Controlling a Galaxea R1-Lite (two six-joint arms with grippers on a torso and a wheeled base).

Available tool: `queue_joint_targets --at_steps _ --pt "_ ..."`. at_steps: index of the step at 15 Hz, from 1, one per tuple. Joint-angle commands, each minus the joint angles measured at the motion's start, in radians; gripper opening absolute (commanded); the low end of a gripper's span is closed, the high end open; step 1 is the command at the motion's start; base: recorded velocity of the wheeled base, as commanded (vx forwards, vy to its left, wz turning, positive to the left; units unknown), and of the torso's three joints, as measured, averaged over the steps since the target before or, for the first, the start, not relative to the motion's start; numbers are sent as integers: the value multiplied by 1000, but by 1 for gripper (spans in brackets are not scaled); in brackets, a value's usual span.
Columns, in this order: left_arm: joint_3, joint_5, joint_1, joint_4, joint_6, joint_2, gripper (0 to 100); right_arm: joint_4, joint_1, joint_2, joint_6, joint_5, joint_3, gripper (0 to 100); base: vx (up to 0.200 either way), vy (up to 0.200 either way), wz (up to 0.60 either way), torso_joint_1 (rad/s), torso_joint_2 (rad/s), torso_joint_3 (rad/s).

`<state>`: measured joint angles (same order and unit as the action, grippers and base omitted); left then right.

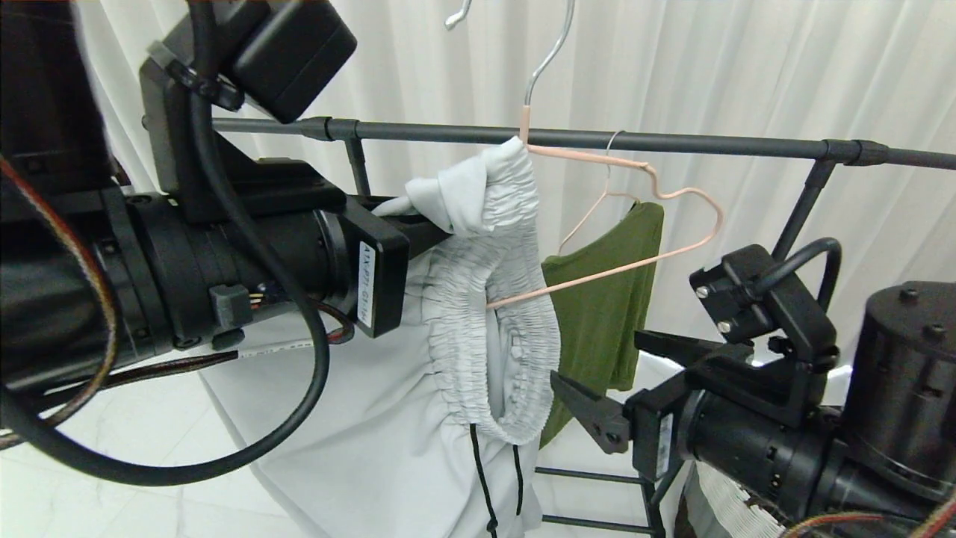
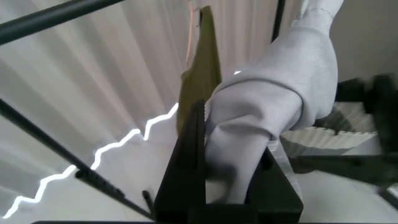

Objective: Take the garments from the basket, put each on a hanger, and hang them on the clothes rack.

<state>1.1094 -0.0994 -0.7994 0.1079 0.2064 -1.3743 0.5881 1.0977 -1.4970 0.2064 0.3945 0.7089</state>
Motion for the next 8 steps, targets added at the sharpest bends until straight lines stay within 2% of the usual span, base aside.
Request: queue_joint_targets --at_steps 1,4,5,6,8 --pt "9 0 -35 1 -25 7 0 36 10 -118 21 26 49 100 0 0 0 0 0 0" --pt "10 0 -38 1 -24 7 0 52 4 -129 53 44 23 100 0 0 0 0 0 0" --pt "10 1 -38 1 -24 7 0 52 -1 -129 59 81 18 100 0 0 0 0 0 0" --pt "10 0 -38 3 -24 9 0 52 -1 -127 61 103 17 0 0 0 0 0 0 0" --pt "10 -3 -37 3 -22 7 0 52 -1 -123 57 107 18 0 0 0 0 0 0 0"
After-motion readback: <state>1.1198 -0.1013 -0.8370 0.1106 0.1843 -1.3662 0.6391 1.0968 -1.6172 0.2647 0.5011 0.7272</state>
